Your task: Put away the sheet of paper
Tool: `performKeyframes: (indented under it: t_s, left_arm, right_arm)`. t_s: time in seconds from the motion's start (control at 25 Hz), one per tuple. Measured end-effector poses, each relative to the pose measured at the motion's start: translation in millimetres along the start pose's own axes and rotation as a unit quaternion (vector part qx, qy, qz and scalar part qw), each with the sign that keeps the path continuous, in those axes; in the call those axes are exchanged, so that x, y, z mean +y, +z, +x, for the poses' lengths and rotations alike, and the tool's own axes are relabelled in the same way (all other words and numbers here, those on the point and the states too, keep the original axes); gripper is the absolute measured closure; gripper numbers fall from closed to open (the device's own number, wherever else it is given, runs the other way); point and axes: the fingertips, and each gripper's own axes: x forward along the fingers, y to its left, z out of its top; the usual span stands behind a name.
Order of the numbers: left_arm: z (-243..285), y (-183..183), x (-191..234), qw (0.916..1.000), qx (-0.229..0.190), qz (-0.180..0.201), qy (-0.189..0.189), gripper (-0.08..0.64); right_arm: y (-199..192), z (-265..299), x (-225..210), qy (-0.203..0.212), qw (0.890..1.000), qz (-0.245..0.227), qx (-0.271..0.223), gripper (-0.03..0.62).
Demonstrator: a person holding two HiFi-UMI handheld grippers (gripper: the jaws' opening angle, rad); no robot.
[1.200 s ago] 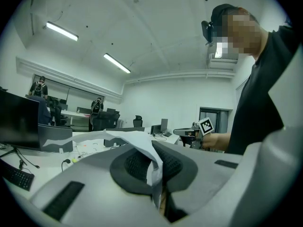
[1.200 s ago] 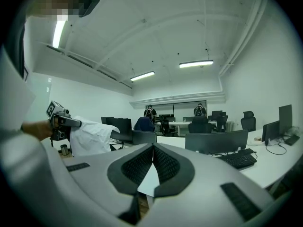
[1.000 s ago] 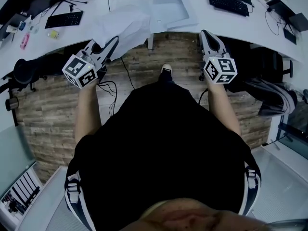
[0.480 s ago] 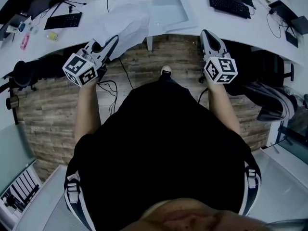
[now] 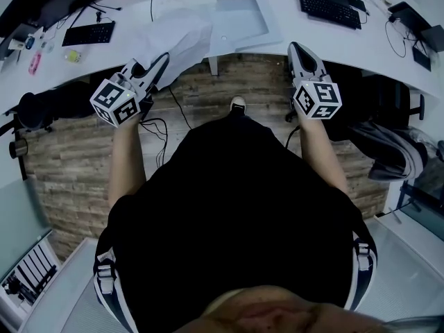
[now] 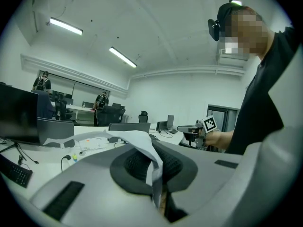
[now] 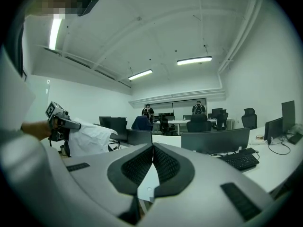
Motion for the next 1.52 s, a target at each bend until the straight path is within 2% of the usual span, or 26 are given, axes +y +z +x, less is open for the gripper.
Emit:
performKeyframes:
  t_s: [0.96,1.52]
  left_arm:
    - [50.5,-8.0,23.6,0.9995,0.015,-0.024,0.016,0.54]
    - [77.7,-8.8,44.4,0.9992,0.019,-0.025,0.025,0.54]
  right_arm:
    - [-7.7,50.4,-36.8,0.03,0.999,0.007,0.02,0.577]
    - [-7.1,87.0,-57.6,0.045,0.999,0.003,0.025,0.577]
